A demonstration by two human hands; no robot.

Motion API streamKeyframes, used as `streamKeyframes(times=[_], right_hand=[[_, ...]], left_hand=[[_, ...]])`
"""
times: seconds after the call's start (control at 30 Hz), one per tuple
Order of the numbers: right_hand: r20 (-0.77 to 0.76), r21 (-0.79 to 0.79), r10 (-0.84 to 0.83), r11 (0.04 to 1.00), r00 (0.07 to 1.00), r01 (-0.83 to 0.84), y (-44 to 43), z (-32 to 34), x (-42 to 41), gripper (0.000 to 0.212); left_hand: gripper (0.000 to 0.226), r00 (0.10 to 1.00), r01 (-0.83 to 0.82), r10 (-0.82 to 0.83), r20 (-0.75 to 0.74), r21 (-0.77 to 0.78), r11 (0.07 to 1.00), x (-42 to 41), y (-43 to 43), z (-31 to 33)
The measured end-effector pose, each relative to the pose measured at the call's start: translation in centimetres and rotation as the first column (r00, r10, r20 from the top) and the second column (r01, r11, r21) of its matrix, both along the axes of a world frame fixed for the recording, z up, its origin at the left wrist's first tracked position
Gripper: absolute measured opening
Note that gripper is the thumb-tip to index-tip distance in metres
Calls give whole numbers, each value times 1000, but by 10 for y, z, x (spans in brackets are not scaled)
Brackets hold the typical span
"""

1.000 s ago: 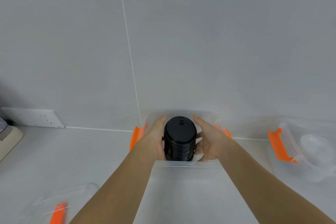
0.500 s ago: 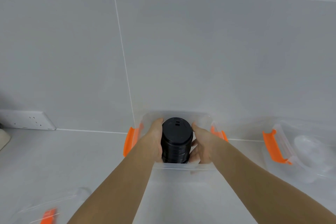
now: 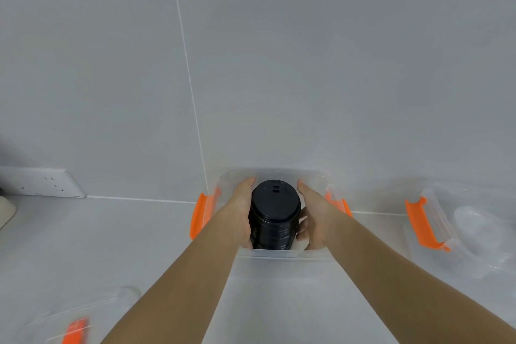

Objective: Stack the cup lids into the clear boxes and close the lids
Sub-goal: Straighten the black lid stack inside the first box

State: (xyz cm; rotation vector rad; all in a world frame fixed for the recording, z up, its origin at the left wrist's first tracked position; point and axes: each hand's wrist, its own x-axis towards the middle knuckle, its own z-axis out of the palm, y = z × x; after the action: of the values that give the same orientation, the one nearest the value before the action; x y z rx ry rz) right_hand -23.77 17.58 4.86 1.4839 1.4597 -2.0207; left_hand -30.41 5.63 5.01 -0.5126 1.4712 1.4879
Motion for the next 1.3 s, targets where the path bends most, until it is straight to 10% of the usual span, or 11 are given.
streamKeyframes(times=[0.3,0.57,1.3], right_hand=[[-143,87,148,987,979,-136,7,-8,4,78],[-193,16,211,977,958,-212,2,-8,3,32],[-296,197,224,966,929,-170,-6,20,6,67]], left_hand=[[52,996,75,-73,-44,50,996,2,-6,6],[54,996,88,-87,-29,54,995,2,-2,2],[80,966,-2,-5,-259,-28,1000,4,-15,29]])
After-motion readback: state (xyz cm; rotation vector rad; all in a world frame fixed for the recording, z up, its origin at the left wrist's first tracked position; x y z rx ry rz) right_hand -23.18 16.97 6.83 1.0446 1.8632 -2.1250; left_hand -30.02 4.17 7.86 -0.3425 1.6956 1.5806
